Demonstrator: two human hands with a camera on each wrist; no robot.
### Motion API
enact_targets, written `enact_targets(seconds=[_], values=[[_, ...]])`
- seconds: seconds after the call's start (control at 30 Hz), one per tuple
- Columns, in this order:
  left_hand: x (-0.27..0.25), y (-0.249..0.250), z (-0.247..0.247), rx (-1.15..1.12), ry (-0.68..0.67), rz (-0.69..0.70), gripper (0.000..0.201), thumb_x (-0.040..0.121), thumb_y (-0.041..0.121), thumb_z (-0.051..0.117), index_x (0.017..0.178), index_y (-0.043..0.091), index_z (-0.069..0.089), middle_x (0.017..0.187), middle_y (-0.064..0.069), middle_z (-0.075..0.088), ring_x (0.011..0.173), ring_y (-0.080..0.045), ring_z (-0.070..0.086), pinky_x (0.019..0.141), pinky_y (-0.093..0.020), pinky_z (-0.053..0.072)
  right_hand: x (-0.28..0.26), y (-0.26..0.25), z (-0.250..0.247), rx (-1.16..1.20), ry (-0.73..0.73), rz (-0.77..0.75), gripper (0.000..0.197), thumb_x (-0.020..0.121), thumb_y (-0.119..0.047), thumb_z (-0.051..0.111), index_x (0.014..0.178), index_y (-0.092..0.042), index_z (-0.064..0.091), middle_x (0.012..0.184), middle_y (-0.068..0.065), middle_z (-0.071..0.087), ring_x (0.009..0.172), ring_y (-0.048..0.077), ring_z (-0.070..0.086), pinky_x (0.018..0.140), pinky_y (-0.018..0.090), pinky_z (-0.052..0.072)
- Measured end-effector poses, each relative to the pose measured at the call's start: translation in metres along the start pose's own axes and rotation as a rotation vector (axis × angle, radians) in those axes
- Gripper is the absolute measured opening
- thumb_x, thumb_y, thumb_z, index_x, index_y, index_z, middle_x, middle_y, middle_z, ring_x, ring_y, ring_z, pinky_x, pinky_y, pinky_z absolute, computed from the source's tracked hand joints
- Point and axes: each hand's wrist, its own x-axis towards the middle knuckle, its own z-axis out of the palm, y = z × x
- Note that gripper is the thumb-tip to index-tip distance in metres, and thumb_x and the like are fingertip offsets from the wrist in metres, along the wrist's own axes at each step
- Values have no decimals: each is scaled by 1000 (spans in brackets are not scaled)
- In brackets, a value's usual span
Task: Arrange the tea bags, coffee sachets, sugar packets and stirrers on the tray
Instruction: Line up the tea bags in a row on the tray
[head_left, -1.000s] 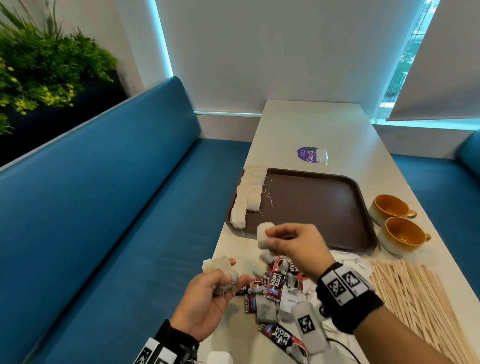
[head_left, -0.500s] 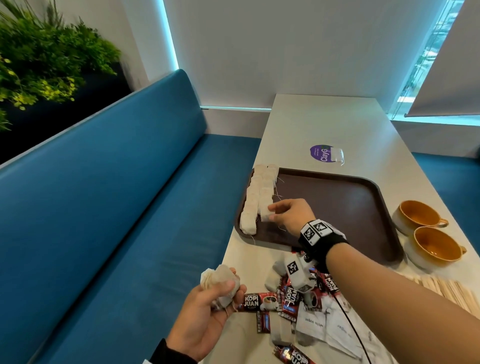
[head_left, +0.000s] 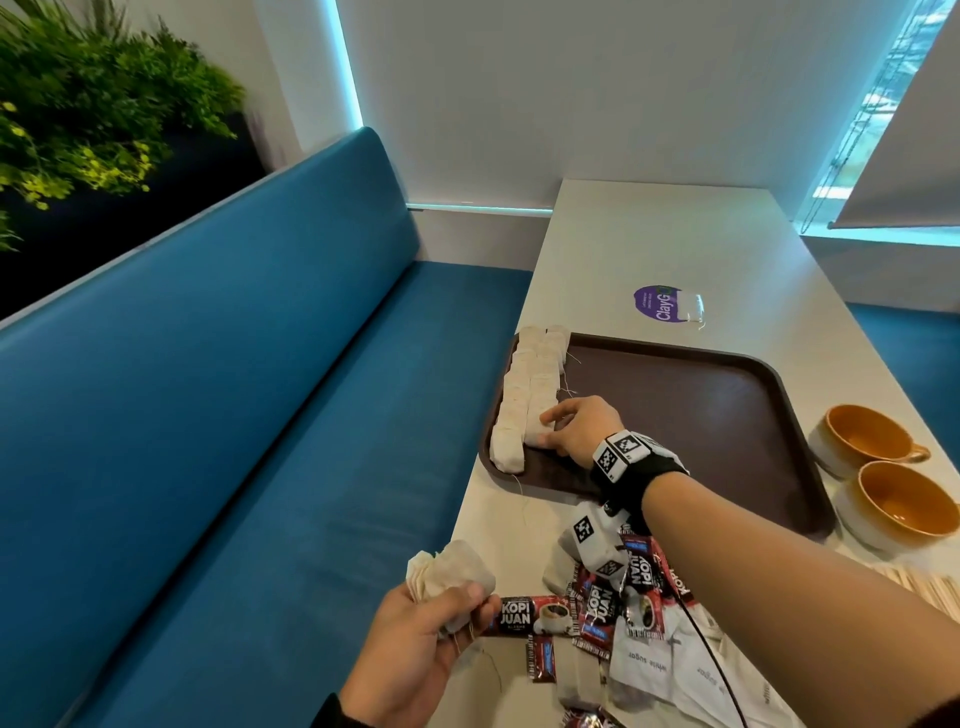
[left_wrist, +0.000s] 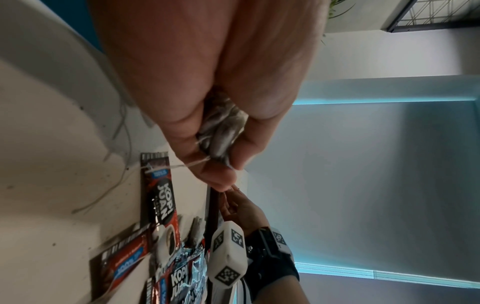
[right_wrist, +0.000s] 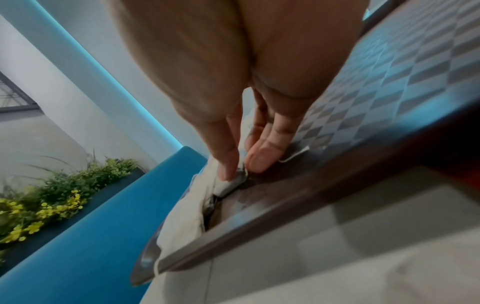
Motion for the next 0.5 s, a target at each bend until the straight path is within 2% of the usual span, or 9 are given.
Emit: enact_targets(seconds=[0.1,0.2,0.3,0.4,0.5], values=[[-2,1,1,27,-21,29,34,75,-5,72,103,-20,62,81,-27,67,64,-24,68,57,-27,60,-6,1,-6,56,31,-27,32,74,-33,90,101,-25,75,96,-1,71,87,19,71,86,36,61],[-7,4,5,31,-39,64,24,81,-3,70,100,-16,65,80,-24,69,65,-23,68,58,-26,60,-25,0,-15,190,75,-45,15,84,-23,82,97,-25,75,95,4,74,76,20,71,78,42,64],[-11,6,11,22,-50,98,24,81,0,70,101,-13,68,83,-22,70,70,-23,67,61,-26,60,-61,-5,-23,338,57,-90,8,88,-18,77,95,-22,75,89,5,74,72,18,67,79,45,62],[-17,8,18,18,-63,124,19,85,1,69,100,-11,69,86,-20,69,72,-22,66,62,-26,59,-112,-11,-28,461,17,-172,7,89,-17,77,95,-18,75,83,4,71,73,17,67,77,39,62],[-25,7,25,68,-85,140,18,85,2,71,98,-9,69,84,-18,67,70,-21,64,60,-26,56,-163,-11,-26,496,-72,-236,11,89,-17,76,100,-17,74,93,6,74,79,17,69,73,33,62]])
